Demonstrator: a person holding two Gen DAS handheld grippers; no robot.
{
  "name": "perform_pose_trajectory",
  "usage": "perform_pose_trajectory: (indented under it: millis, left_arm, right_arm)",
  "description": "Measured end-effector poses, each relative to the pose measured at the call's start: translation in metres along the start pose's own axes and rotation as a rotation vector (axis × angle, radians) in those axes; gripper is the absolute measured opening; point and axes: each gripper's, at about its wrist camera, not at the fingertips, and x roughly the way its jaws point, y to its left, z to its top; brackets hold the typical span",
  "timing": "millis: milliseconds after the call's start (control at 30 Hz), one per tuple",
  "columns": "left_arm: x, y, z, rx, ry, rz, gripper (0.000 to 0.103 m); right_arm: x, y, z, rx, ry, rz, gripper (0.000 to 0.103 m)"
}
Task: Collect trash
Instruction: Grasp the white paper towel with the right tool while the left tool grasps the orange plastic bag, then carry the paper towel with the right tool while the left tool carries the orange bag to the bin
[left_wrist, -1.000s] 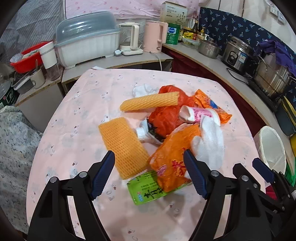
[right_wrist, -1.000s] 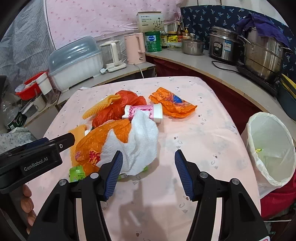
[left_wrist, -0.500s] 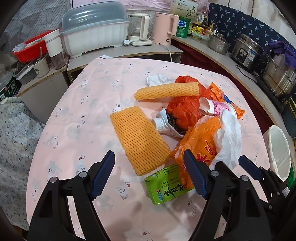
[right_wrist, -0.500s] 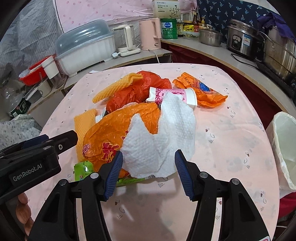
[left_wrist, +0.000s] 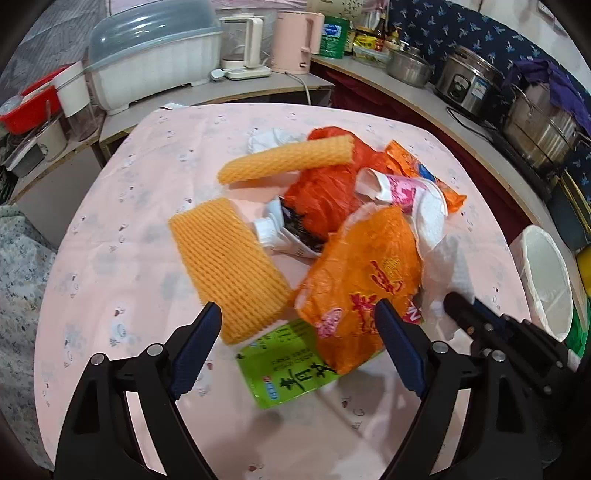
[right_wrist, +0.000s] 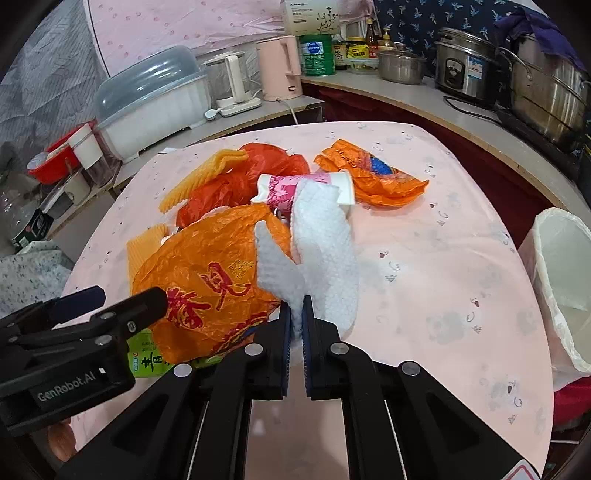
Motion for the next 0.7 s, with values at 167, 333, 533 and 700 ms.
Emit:
perform_pose_trajectory:
  millis: [167, 333, 533, 700]
  left_arm:
    - [0.010, -0.015, -0.001, 0.025, 0.017, -0.005, 0.080]
    - [0.017, -0.028, -0.001, 0.049, 0.029, -0.017, 0.066]
    - [0.020, -0.044, -0.003, 0.084, 0.034, -0.026, 0.031]
    - [0.014, -0.057, -0.005, 0.116, 0.007, -0.025, 0.021]
  right_arm:
    - [-0.012, -0.018, 0.003, 0.032, -0.032, -0.018, 0.005]
    - [-0.021, -0.032, 0.003, 0.056, -0.051, -0.032, 0.005]
    - [-0.029, -0.048, 0.001, 0.090, -0.063, -0.043, 0.006]
    - [-0.036, -0.060, -0.001, 0.115, -0.077, -0.052, 0.005]
